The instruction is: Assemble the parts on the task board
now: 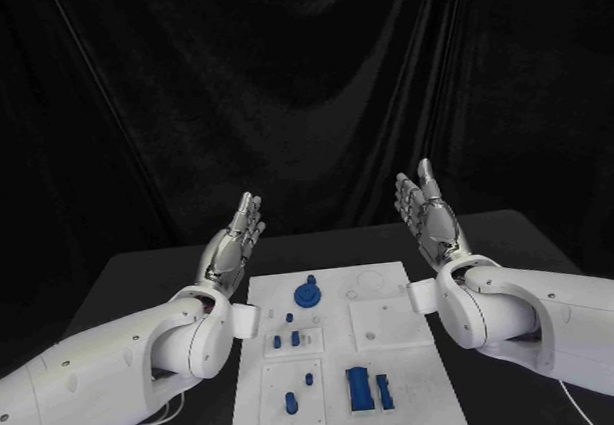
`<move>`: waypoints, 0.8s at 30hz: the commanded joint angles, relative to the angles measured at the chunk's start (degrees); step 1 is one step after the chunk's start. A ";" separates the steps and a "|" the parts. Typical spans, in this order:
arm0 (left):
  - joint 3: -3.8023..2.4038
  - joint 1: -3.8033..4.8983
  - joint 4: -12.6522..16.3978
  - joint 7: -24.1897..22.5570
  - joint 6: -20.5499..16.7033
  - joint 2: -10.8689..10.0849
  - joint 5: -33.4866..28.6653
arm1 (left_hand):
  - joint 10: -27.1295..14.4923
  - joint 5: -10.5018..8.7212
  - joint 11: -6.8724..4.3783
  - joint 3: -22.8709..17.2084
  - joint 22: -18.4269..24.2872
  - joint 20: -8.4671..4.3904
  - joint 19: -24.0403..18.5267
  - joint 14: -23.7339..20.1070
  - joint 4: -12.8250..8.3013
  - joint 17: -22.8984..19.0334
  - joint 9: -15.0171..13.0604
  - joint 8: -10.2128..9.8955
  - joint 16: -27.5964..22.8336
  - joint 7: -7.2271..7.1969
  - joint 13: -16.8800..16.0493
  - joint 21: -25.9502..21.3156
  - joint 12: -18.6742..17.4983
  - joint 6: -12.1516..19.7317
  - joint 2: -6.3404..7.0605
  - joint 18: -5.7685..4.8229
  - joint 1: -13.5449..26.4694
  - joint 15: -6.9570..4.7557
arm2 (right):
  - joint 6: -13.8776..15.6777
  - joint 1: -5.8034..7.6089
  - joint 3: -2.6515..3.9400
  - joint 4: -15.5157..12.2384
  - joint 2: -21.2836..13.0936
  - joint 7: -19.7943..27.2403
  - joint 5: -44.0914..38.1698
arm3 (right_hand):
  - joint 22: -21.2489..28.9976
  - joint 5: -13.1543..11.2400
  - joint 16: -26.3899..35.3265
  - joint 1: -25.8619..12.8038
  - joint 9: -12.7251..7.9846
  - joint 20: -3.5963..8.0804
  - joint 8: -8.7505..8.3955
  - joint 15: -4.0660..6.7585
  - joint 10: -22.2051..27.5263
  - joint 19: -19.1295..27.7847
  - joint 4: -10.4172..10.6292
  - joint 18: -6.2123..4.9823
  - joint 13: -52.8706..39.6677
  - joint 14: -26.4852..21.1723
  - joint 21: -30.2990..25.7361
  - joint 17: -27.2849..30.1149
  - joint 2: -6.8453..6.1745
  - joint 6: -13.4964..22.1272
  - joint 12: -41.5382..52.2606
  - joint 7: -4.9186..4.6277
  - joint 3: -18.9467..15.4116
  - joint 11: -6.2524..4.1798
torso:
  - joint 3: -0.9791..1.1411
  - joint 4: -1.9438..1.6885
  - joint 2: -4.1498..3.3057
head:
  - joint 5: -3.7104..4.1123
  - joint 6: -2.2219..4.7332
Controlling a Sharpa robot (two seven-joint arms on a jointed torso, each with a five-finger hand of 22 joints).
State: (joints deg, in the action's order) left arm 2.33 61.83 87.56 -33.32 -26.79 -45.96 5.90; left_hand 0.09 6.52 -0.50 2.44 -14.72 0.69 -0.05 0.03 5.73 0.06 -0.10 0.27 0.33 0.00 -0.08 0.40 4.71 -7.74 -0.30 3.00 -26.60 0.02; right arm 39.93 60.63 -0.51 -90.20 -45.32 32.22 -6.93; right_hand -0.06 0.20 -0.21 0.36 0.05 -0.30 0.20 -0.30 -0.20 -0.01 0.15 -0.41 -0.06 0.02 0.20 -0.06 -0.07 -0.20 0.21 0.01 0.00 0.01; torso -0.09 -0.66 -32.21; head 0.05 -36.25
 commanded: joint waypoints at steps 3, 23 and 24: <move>-1.56 -1.18 1.73 2.98 -14.72 0.89 -5.13 | -0.09 -2.47 0.50 -2.44 5.57 -0.69 0.05 -0.03 -5.73 -0.06 0.10 -0.27 -0.33 0.00 0.08 -0.40 -4.71 2.83 0.30 -3.00 10.05 -0.02 | 4.19 -0.47 0.51 0.25 0.63 -2.43 6.93 | 0.06 -0.20 0.21 -0.36 -0.05 0.30 -0.20 0.30 0.20 0.01 -0.15 0.41 0.06 -0.02 -0.20 0.06 0.07 0.20 -0.21 -0.01 0.00 -0.01 | 0.09 0.66 1.02 | -0.05 1.84; -2.33 -1.67 2.39 3.53 -17.33 1.27 -5.90 | -0.09 -6.52 0.50 -2.44 10.71 -0.69 0.05 -0.03 -5.73 -0.06 0.10 -0.27 -0.33 0.00 0.08 -0.40 -4.71 7.74 0.30 -3.00 19.28 -0.02 | 4.19 -0.47 0.51 0.25 0.63 -2.43 6.93 | 0.06 -0.20 0.21 -0.36 -0.05 0.30 -0.20 0.30 0.20 0.01 -0.15 0.41 0.06 -0.02 -0.20 0.06 0.07 0.20 -0.21 -0.01 0.00 -0.01 | 0.09 0.66 1.03 | -0.05 1.88; -2.33 -1.67 2.39 3.53 -17.33 1.27 -5.90 | -0.09 -6.52 0.50 -2.44 14.72 -0.69 0.05 -0.03 -5.73 -0.06 0.10 -0.27 -0.33 0.00 0.08 -0.40 -4.71 7.74 0.30 -3.00 19.70 -0.02 | 4.19 -0.47 0.51 0.25 0.63 -2.43 6.93 | 0.06 -0.20 0.21 -0.36 -0.05 0.30 -0.20 0.30 0.20 0.01 -0.15 0.41 0.06 -0.02 -0.20 0.06 0.07 0.20 -0.21 -0.01 0.00 -0.01 | 0.09 0.66 1.03 | -0.05 1.88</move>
State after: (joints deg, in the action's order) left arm 0.09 60.22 89.80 -29.40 -43.08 -44.79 0.43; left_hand 0.09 0.41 -0.50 0.12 -4.83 0.28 -0.05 0.02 0.39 0.09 -0.05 0.28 0.33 0.00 -0.09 0.19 0.32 -0.82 0.11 1.21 -9.62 0.02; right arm 43.34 60.29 -0.06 -89.93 -44.67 30.40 -0.08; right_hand -0.08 0.21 -0.21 0.37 0.09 -0.30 0.20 -0.30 -0.21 -0.02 0.15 -0.42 -0.07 0.02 0.21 -0.07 -0.07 -0.20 0.22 0.00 0.00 0.01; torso 0.00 -0.01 -31.18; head -0.01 -34.38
